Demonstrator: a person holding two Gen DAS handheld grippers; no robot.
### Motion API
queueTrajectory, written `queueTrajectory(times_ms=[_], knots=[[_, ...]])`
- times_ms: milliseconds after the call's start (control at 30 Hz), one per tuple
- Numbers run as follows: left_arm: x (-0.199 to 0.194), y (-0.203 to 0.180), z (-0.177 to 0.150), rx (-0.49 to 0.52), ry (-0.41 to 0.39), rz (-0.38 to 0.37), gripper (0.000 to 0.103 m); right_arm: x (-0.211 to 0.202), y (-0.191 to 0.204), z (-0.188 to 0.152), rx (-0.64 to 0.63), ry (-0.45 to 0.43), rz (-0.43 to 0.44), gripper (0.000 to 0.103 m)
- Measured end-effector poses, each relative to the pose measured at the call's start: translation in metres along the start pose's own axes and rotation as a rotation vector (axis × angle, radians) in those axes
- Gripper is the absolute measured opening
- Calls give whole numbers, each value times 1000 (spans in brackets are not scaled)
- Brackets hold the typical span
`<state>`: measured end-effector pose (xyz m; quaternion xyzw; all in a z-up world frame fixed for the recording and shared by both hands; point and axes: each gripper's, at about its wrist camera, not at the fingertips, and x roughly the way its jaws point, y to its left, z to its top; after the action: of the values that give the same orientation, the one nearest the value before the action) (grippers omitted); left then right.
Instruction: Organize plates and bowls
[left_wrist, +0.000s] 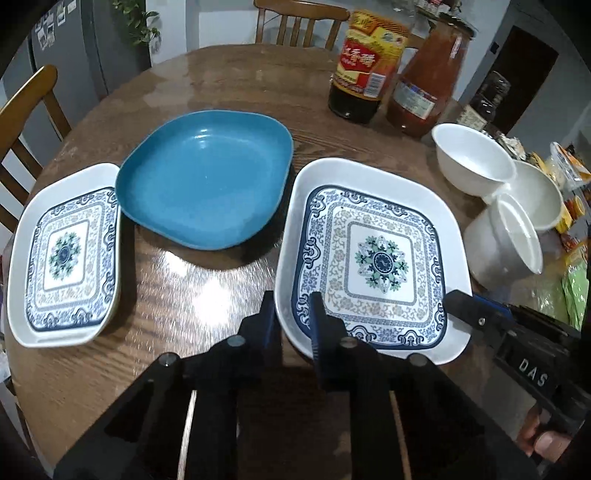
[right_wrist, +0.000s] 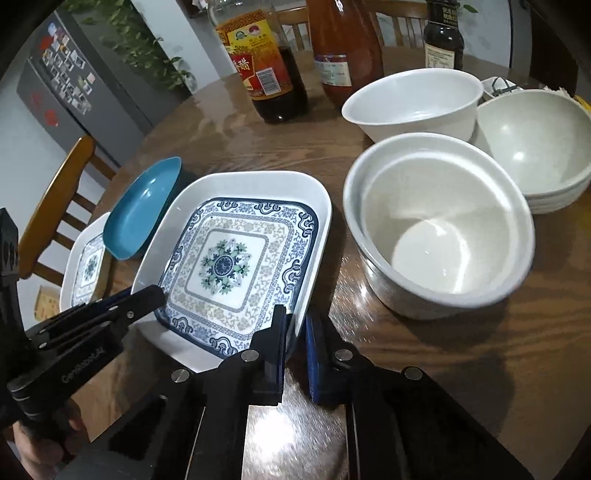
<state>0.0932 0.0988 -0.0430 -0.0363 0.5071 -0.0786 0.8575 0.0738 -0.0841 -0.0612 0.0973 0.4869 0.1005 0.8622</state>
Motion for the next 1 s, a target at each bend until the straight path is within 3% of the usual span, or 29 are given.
queueTrajectory(times_ms=[333, 467, 600, 700, 767, 833, 900, 1000], knots=[[-56, -9, -55, 22, -43, -12, 16, -42, 6, -37, -79, 40, 67, 12], [-55, -13, -72, 45, -23, 6, 17, -40, 8, -50, -106, 64, 56, 12], [-40, -11, -74, 6, 26, -5, 17, -30, 7, -54, -109, 84, 32, 13], [-44, -8, -75, -18, 7, 6, 26, -28, 8, -54, -122, 99, 8, 17], [-52, -4, -74, -29, -26, 41, 58, -35, 7, -53, -146, 69, -12, 24], [-63, 5, -72, -53, -81, 70, 70, -43, 6, -50, -153, 40, -20, 34], [-72, 14, -70, -76, -114, 85, 72, -49, 4, -47, -137, 18, 4, 42], [-80, 31, -67, -130, -135, 106, 74, -51, 6, -43, -124, 8, 53, 43]])
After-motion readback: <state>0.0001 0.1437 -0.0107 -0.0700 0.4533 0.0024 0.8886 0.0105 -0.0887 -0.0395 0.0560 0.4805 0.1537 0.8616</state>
